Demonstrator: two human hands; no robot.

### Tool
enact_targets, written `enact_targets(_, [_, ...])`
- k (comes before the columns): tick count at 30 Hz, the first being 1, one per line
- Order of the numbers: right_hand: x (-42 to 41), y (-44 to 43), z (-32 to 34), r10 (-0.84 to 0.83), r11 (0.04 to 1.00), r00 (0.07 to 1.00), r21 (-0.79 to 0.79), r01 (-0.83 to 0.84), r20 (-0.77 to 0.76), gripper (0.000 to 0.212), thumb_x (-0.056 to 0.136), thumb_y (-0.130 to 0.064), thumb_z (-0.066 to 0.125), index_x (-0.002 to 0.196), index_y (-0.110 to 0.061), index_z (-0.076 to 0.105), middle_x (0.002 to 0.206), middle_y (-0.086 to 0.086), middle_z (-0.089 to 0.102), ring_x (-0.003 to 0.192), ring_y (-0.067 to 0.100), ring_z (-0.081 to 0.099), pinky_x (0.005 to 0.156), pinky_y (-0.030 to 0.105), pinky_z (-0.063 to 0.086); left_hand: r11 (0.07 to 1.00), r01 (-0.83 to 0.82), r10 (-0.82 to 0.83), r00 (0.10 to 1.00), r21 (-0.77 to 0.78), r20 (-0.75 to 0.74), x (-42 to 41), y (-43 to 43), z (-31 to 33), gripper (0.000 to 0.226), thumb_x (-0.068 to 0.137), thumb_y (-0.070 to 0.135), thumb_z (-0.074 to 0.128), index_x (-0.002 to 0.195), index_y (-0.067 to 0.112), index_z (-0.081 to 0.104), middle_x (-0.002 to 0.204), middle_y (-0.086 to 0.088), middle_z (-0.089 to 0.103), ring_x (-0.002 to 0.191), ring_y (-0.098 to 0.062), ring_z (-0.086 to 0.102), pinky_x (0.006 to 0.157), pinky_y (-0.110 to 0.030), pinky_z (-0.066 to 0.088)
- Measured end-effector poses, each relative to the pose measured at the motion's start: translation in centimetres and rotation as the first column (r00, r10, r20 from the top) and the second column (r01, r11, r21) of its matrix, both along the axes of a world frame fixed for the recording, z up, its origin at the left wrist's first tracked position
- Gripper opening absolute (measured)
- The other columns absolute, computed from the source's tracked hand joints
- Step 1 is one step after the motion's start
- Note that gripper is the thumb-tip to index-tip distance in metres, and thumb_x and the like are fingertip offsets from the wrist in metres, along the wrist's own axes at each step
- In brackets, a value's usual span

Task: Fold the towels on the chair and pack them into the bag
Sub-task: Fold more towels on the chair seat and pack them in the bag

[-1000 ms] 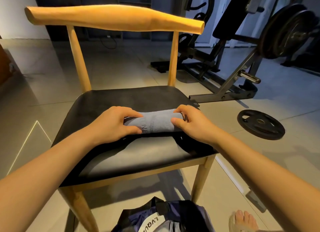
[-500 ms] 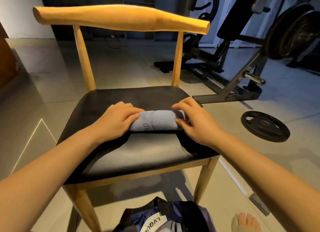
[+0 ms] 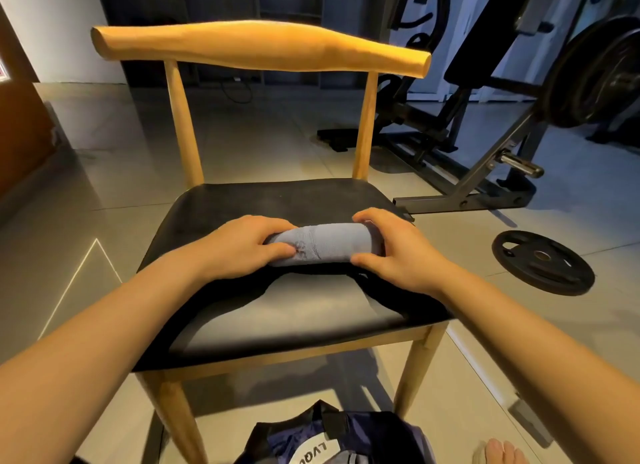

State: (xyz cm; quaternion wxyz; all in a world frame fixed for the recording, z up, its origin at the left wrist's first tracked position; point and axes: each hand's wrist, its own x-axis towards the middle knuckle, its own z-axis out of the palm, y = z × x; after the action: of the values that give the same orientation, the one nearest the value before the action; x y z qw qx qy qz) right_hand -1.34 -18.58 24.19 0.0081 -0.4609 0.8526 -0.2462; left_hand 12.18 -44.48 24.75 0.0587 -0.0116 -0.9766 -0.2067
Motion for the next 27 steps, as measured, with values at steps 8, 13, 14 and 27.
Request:
enact_targets(8, [0.0, 0.0, 0.2, 0.023, 0.998, 0.998, 0.060, -0.026, 0.058, 0.017, 0.093, -0.038, 0.070, 0.106, -0.031, 0.063, 0.102, -0.011, 0.063, 0.094, 0.008, 0.059, 0.082, 0.034, 0.052, 0.986, 0.059, -0.086, 0.981, -0.157, -0.176, 0.0, -0.6, -1.0, 0.048, 0.082, 0.066, 0.069, 0.122, 0.040, 0.062, 0.112, 0.022, 0.056, 0.101, 0.001, 0.049, 0.091, -0.025, 0.041])
enact_targets(13, [0.5, 0.0, 0.1, 0.025, 0.991, 0.994, 0.130, -0.011, -0.104, 0.060, 0.087, -0.049, 0.074, 0.137, -0.035, 0.045, 0.128, -0.009, 0.047, 0.103, 0.014, 0.055, 0.088, 0.030, 0.050, 0.999, 0.026, -0.024, 0.998, 0.023, -0.058, -0.4, -0.9, -0.9, 0.029, 0.092, 0.049, 0.068, 0.117, 0.035, 0.069, 0.100, 0.024, 0.064, 0.096, 0.001, 0.059, 0.085, -0.030, 0.049])
enact_targets(14, [0.6, 0.2, -0.1, 0.048, 0.992, 0.985, 0.120, -0.028, -0.167, 0.064, 0.086, -0.048, 0.076, 0.138, -0.037, 0.041, 0.130, -0.010, 0.046, 0.103, 0.016, 0.057, 0.088, 0.033, 0.052, 0.995, 0.036, -0.034, 0.999, 0.092, -0.025, -0.5, -1.1, -0.7, 0.025, 0.092, 0.044, 0.070, 0.116, 0.035, 0.070, 0.102, 0.021, 0.068, 0.097, 0.000, 0.062, 0.086, -0.031, 0.052])
enact_targets(27, [0.2, 1.5, 1.6, 0.073, 0.997, 0.936, -0.048, -0.060, 0.345, 0.024, 0.094, -0.032, 0.071, 0.116, -0.028, 0.063, 0.107, -0.006, 0.068, 0.098, 0.014, 0.067, 0.078, 0.039, 0.062, 0.989, 0.016, -0.048, 0.976, -0.149, -0.212, 0.6, 0.4, -0.4, 0.065, 0.079, 0.054, 0.077, 0.138, 0.040, 0.053, 0.122, 0.013, 0.066, 0.108, -0.008, 0.059, 0.097, -0.033, 0.049])
